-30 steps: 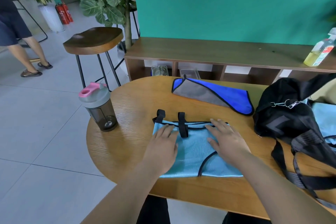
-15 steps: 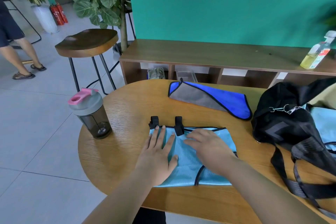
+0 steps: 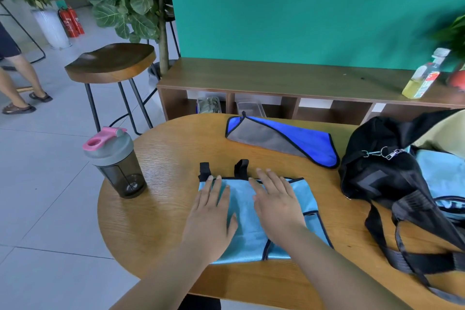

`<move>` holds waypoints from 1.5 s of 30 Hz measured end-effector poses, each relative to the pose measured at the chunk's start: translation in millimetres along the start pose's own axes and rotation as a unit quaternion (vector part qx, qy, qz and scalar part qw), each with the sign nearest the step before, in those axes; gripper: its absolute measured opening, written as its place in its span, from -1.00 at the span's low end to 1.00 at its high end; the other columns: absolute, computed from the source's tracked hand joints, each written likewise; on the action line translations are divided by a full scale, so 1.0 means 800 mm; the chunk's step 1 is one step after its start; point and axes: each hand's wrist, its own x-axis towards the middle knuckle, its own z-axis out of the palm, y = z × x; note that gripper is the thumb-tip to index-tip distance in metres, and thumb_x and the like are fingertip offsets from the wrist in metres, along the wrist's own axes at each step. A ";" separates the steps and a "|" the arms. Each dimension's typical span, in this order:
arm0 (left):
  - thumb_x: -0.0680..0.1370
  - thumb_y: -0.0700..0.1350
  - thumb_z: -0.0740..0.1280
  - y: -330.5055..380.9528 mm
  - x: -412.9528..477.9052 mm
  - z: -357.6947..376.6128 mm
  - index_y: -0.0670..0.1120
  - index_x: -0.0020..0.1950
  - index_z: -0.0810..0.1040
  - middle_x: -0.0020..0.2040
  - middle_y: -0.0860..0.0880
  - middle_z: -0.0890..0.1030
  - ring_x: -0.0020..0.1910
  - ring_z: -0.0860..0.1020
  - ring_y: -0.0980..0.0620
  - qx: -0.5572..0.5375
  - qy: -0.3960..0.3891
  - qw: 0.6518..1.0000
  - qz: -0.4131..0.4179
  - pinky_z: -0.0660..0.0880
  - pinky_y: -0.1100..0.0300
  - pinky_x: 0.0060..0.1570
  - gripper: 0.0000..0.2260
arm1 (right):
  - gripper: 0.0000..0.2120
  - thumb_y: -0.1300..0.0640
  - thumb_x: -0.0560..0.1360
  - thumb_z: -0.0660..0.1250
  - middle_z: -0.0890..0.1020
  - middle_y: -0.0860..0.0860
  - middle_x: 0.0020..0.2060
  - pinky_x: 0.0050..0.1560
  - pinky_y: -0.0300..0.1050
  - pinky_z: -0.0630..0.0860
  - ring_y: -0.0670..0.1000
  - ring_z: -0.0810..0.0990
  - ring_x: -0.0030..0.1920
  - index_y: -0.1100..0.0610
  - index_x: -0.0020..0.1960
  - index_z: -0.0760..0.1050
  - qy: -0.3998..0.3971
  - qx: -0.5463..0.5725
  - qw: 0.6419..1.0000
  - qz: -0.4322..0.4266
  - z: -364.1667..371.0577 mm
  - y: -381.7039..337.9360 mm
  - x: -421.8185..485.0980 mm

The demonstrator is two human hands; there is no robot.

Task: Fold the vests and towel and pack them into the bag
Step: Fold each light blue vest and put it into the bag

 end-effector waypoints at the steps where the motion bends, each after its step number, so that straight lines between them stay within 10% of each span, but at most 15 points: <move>1: 0.72 0.17 -0.02 0.007 0.000 -0.004 -0.06 0.73 -0.10 0.72 -0.08 -0.22 0.67 -0.34 -0.07 -0.008 0.007 1.000 -0.009 -0.24 -0.02 0.65 -0.37 | -0.36 0.08 0.62 0.36 0.13 0.06 0.69 0.64 0.20 0.13 0.15 0.04 0.69 0.05 0.65 0.25 -0.003 -0.013 1.000 0.028 0.003 0.006 -0.007; 14: 0.59 0.47 -0.28 0.013 0.031 0.025 0.03 0.69 -0.34 0.64 -0.08 -0.45 0.61 -0.48 -0.11 0.018 -0.060 0.997 -0.038 -0.24 -0.16 0.64 -0.20 | -0.30 -0.39 0.61 -0.36 -0.27 -0.08 0.68 0.68 0.17 -0.10 0.06 -0.28 0.68 -0.18 0.69 -0.27 -0.074 0.005 0.994 0.085 0.016 0.070 -0.017; 29: 0.64 0.45 -0.18 0.017 0.001 0.015 0.07 0.71 -0.27 0.67 0.02 -0.39 0.60 -0.49 0.02 -0.017 -0.044 0.998 0.047 -0.26 -0.06 0.65 -0.24 | -0.32 -0.38 0.64 -0.32 -0.27 -0.07 0.69 0.68 0.14 -0.13 0.05 -0.27 0.68 -0.17 0.69 -0.29 -0.059 0.002 0.988 0.141 0.019 0.063 -0.086; 36: 0.74 0.17 -0.15 0.029 -0.033 0.004 0.05 0.63 0.33 0.67 0.05 0.23 0.70 -0.01 0.07 -0.067 0.075 0.992 0.078 -0.09 -0.01 0.68 -0.46 | -0.25 -0.39 0.60 -0.43 -0.25 -0.01 0.69 0.67 0.22 -0.16 0.14 -0.32 0.67 -0.13 0.71 -0.19 -0.066 -0.032 0.987 0.143 0.003 0.060 -0.103; 45: 0.63 0.34 -0.27 0.048 -0.065 0.033 0.03 0.73 -0.13 0.71 -0.09 -0.28 0.69 -0.28 -0.10 -0.021 -0.016 1.000 0.007 -0.21 -0.08 0.66 -0.27 | -0.32 -0.44 0.64 -0.32 -0.35 -0.11 0.65 0.67 0.13 -0.23 0.00 -0.41 0.65 -0.21 0.69 -0.24 -0.077 0.054 0.994 0.047 0.007 -0.015 -0.141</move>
